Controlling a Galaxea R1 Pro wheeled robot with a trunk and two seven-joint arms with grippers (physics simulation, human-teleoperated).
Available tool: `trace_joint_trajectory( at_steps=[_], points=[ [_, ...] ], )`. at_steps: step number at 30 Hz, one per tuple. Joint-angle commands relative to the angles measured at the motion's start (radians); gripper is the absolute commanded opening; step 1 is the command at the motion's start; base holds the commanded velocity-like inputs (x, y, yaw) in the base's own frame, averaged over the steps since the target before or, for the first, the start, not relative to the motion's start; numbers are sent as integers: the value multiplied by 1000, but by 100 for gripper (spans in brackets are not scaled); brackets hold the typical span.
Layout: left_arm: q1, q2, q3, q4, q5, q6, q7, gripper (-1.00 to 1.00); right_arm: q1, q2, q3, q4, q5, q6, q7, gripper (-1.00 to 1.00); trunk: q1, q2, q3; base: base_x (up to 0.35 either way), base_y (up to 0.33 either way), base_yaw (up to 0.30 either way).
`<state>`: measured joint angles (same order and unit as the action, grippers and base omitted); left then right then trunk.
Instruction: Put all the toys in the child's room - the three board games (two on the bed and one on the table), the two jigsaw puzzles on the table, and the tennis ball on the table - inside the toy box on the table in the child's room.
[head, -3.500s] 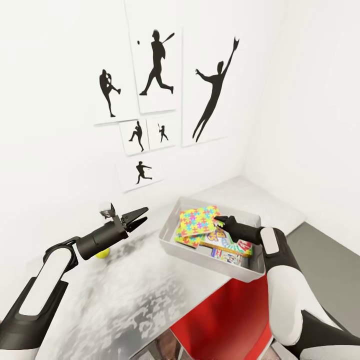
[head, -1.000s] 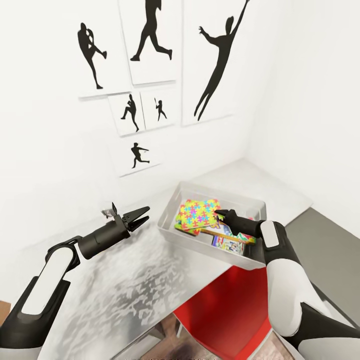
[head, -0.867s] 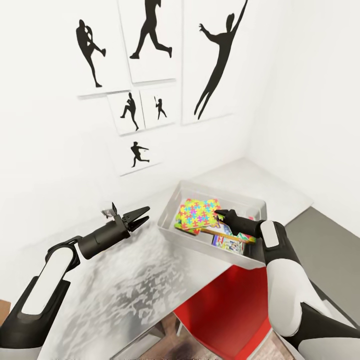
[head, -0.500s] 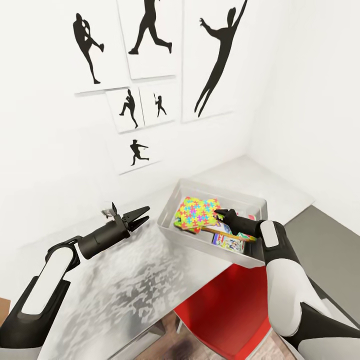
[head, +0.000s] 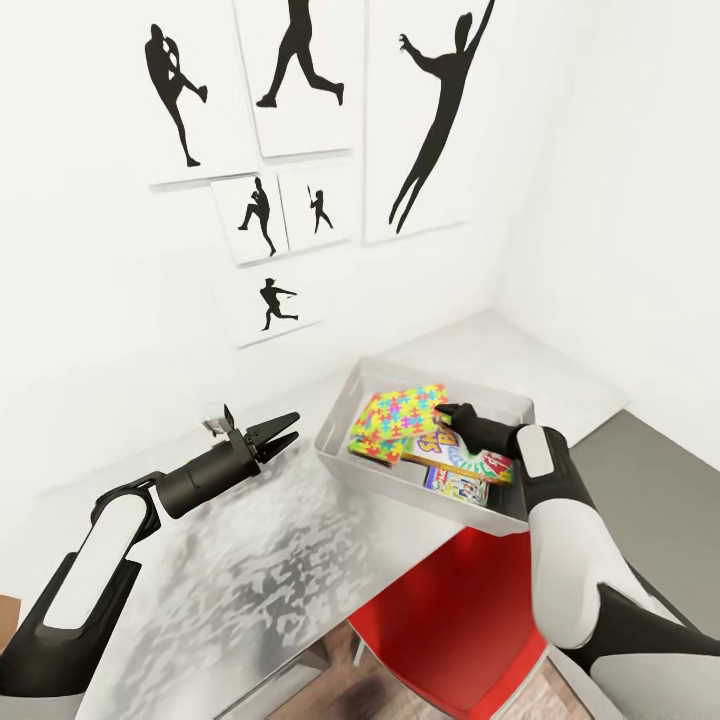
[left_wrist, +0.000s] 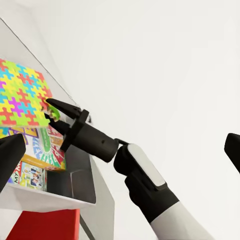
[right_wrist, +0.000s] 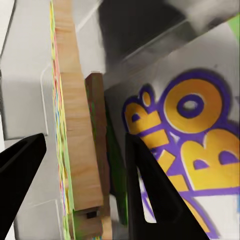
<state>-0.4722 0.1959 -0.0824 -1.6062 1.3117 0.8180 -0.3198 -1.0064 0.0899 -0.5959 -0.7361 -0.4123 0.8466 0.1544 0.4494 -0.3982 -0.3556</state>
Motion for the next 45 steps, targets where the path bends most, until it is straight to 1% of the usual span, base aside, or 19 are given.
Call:
trace_joint_trajectory(
  at_steps=[1,8,18,24,25,33,40,45],
  points=[
    [-1,1,0,0,1,2,-2,100,-7,1,-7,4,9,1,4,-100,1,-2,-2,0,0,0],
    [-1,1,0,0,1,3,-2,100,-24,-1,-7,31,9,-16,-10,-100,1,-2,-2,0,0,0],
    [-1,1,0,0,1,3,-3,100,-26,0,-4,46,9,-23,-14,-100,1,-2,-2,0,0,0],
    [-1,1,0,0,1,3,-5,100,-26,1,-2,77,9,-47,-15,-100,1,-2,-2,0,0,0],
    [-1,1,0,0,1,3,-5,100,-26,1,-2,81,9,-50,-15,100,1,-2,-2,0,0,0],
    [-1,1,0,0,1,3,-5,100,-27,2,-1,94,9,-60,-16,100,1,-2,-2,0,0,0],
    [-1,1,0,0,1,3,-5,100,-27,1,-1,92,8,-50,-14,100,1,-2,-2,0,0,0],
    [-2,1,0,0,1,3,-5,100,-27,1,-1,85,7,-26,-14,100,1,-2,-2,0,0,0]
  ],
)
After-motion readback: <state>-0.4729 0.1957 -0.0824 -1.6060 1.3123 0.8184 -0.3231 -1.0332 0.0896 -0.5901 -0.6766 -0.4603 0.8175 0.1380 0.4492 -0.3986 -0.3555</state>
